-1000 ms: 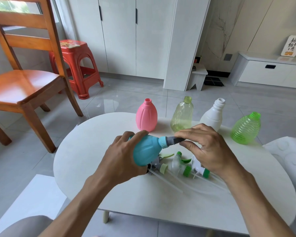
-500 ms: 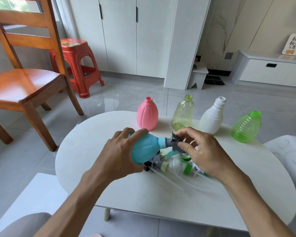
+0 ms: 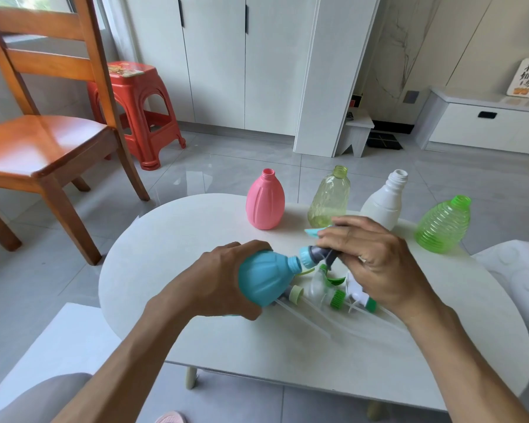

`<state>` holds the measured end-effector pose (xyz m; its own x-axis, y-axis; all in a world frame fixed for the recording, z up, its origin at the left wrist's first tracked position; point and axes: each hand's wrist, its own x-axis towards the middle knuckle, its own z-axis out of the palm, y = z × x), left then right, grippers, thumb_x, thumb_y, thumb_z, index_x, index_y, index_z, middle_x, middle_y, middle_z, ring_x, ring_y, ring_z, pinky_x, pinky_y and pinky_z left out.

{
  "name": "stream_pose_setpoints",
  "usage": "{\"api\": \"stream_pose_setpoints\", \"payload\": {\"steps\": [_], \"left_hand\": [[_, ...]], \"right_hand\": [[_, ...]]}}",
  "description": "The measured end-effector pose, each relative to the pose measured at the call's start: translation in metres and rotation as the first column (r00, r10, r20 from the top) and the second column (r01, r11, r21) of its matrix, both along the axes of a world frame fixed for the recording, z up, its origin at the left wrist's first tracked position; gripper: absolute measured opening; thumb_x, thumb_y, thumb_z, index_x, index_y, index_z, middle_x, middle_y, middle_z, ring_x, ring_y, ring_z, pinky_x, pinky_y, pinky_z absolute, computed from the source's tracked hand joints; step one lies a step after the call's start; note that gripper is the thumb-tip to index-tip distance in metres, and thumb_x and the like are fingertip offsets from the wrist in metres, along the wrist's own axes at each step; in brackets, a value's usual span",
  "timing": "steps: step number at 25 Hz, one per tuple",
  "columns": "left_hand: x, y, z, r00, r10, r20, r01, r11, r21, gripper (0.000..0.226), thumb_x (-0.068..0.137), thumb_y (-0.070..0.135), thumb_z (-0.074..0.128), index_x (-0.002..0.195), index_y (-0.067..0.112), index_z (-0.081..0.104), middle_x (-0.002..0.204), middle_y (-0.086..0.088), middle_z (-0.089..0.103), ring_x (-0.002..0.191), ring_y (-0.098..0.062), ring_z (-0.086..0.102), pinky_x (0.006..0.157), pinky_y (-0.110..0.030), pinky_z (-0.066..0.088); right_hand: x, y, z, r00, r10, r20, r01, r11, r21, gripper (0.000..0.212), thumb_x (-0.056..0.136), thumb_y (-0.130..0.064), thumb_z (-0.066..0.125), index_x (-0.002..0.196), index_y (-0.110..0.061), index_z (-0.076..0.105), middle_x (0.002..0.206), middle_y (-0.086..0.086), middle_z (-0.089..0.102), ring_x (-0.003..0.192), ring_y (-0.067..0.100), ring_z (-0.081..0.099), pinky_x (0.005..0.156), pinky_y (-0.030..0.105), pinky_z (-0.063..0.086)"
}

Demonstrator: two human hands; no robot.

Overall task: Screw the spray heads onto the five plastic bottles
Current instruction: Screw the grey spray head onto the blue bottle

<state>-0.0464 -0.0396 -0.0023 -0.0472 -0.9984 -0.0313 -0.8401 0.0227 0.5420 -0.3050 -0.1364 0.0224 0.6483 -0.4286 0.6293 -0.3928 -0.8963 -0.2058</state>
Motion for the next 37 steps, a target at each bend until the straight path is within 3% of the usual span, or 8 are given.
{"api": "stream_pose_setpoints", "payload": {"steps": [3, 22, 24, 27, 30, 33, 35, 37], "left_hand": [[0.008, 0.002, -0.001, 0.999, 0.036, 0.009, -0.036, 0.999, 0.015, 0.085, 0.048, 0.046, 0.079, 0.121, 0.059, 0.037, 0.106, 0.017, 0.056, 0.092, -0.011, 0.057, 0.07, -0.032, 0.057], [-0.004, 0.004, -0.004, 0.987, 0.058, 0.151, -0.029, 0.982, -0.188, 0.092, 0.053, 0.046, 0.076, 0.134, 0.051, 0.035, 0.115, 0.013, 0.051, 0.096, -0.019, 0.051, 0.077, -0.035, 0.05], [-0.004, 0.004, -0.005, 0.971, 0.089, 0.224, -0.035, 0.971, -0.235, 0.093, 0.054, 0.044, 0.076, 0.137, 0.047, 0.035, 0.119, 0.01, 0.05, 0.1, -0.02, 0.05, 0.076, -0.032, 0.047], [-0.006, 0.003, -0.005, 0.945, 0.122, 0.305, -0.031, 0.957, -0.287, 0.094, 0.056, 0.043, 0.077, 0.141, 0.042, 0.038, 0.125, 0.004, 0.05, 0.108, -0.024, 0.05, 0.078, -0.035, 0.046], [-0.009, 0.002, -0.005, 0.936, 0.115, 0.331, -0.014, 0.956, -0.292, 0.094, 0.057, 0.044, 0.078, 0.142, 0.042, 0.037, 0.127, 0.003, 0.049, 0.111, -0.024, 0.048, 0.078, -0.034, 0.043], [-0.008, 0.002, -0.005, 0.949, 0.127, 0.289, -0.043, 0.959, -0.282, 0.094, 0.056, 0.044, 0.078, 0.142, 0.042, 0.037, 0.126, 0.004, 0.05, 0.109, -0.024, 0.05, 0.079, -0.035, 0.046], [-0.007, 0.002, -0.004, 0.957, 0.14, 0.252, -0.064, 0.956, -0.287, 0.095, 0.056, 0.043, 0.079, 0.14, 0.042, 0.037, 0.124, 0.004, 0.051, 0.104, -0.025, 0.051, 0.078, -0.036, 0.049], [-0.006, 0.002, -0.004, 0.961, 0.142, 0.239, -0.065, 0.951, -0.302, 0.095, 0.055, 0.043, 0.079, 0.139, 0.043, 0.036, 0.123, 0.005, 0.051, 0.102, -0.024, 0.051, 0.074, -0.035, 0.047]], "right_hand": [[-0.015, -0.012, 0.006, 0.996, -0.043, 0.076, 0.041, 0.999, 0.031, 0.035, 0.073, 0.016, 0.076, 0.098, -0.007, 0.078, 0.1, -0.005, 0.072, 0.102, 0.028, 0.069, 0.094, 0.031, 0.05], [0.005, 0.001, -0.013, 0.999, -0.03, -0.039, 0.036, 0.987, 0.154, 0.028, 0.076, -0.009, 0.083, 0.101, -0.02, 0.077, 0.092, -0.006, 0.078, 0.079, 0.024, 0.071, 0.069, 0.041, 0.054], [0.005, 0.004, -0.015, 0.999, -0.036, -0.012, 0.037, 0.917, 0.397, 0.02, 0.08, -0.023, 0.08, 0.099, -0.026, 0.072, 0.08, -0.003, 0.076, 0.071, 0.025, 0.068, 0.067, 0.041, 0.054], [0.014, 0.01, -0.015, 0.979, -0.101, 0.176, -0.088, 0.573, 0.815, 0.026, 0.085, -0.027, 0.071, 0.107, -0.039, 0.064, 0.071, 0.022, 0.068, 0.057, 0.03, 0.058, 0.058, 0.038, 0.05], [0.026, 0.018, -0.012, 0.913, -0.266, 0.311, -0.251, 0.236, 0.939, 0.01, 0.089, -0.019, 0.063, 0.094, -0.025, 0.069, 0.068, 0.022, 0.061, 0.044, 0.026, 0.057, 0.043, 0.03, 0.048], [0.019, 0.016, -0.008, 0.929, -0.216, 0.301, -0.302, 0.026, 0.953, 0.034, 0.098, -0.026, 0.043, 0.094, -0.017, 0.076, 0.084, 0.023, 0.073, 0.06, 0.032, 0.068, 0.058, 0.035, 0.054], [0.013, 0.014, -0.003, 0.953, -0.074, 0.293, -0.29, 0.058, 0.955, 0.037, 0.096, -0.022, 0.039, 0.103, -0.015, 0.074, 0.098, 0.023, 0.076, 0.076, 0.031, 0.07, 0.067, 0.036, 0.054], [0.013, 0.015, -0.001, 0.974, -0.06, 0.221, -0.204, 0.206, 0.957, 0.027, 0.096, -0.031, 0.053, 0.099, -0.015, 0.074, 0.085, 0.022, 0.077, 0.064, 0.028, 0.067, 0.061, 0.035, 0.05]]}}
